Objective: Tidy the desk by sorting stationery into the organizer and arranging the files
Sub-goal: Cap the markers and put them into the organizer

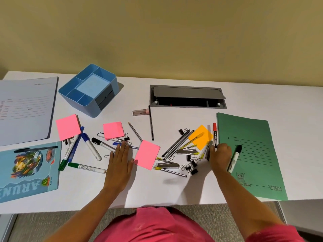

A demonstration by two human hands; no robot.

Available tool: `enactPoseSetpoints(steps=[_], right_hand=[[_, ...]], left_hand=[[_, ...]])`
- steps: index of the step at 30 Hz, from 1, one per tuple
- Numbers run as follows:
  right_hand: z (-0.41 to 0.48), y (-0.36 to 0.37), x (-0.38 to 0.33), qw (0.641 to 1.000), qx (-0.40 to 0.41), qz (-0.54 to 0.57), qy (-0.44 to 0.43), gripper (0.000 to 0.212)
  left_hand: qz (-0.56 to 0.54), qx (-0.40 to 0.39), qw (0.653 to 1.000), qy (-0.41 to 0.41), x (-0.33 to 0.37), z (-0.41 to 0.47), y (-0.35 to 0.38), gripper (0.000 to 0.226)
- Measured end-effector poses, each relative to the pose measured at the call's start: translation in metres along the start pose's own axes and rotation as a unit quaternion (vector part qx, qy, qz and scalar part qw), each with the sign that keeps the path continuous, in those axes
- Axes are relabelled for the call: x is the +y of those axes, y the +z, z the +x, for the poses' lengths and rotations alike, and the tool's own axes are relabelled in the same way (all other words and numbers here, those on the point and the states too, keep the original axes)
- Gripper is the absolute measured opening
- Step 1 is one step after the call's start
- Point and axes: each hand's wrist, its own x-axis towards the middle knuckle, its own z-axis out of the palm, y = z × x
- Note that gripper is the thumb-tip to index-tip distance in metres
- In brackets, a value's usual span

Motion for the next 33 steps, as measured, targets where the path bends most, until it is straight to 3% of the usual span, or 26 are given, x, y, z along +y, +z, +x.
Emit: enactPoseSetpoints(steps=[5, 10, 19, 25, 33], right_hand=[[-0.026, 0.003, -0.026, 0.987, 0.044, 0.103, -0.119, 0.014], [-0.062, 0.004, -0.071, 0.961, -0.055, 0.176, -0.203, 0.012], [-0.123, 0.010, -0.151, 0.882, -0.207, 0.224, -0.359, 0.015], [-0.145, 0.024, -0.193, 0.860, -0.236, 0.242, -0.382, 0.018], [-0.158, 0.050, -0.199, 0.884, -0.220, 0.224, -0.345, 0.018]], left_hand=[[-0.084, 0.036, 0.996, -0.015, 0.021, 0.007, -0.007, 0.064], [-0.257, 0.056, 0.964, -0.042, 0.067, 0.017, -0.037, 0.055], [-0.375, 0.178, 0.907, -0.069, 0.112, 0.045, -0.069, 0.031], [-0.355, 0.237, 0.903, -0.054, 0.078, 0.064, -0.112, 0.019], [-0.284, 0.331, 0.896, -0.081, -0.008, 0.120, -0.189, 0.023]])
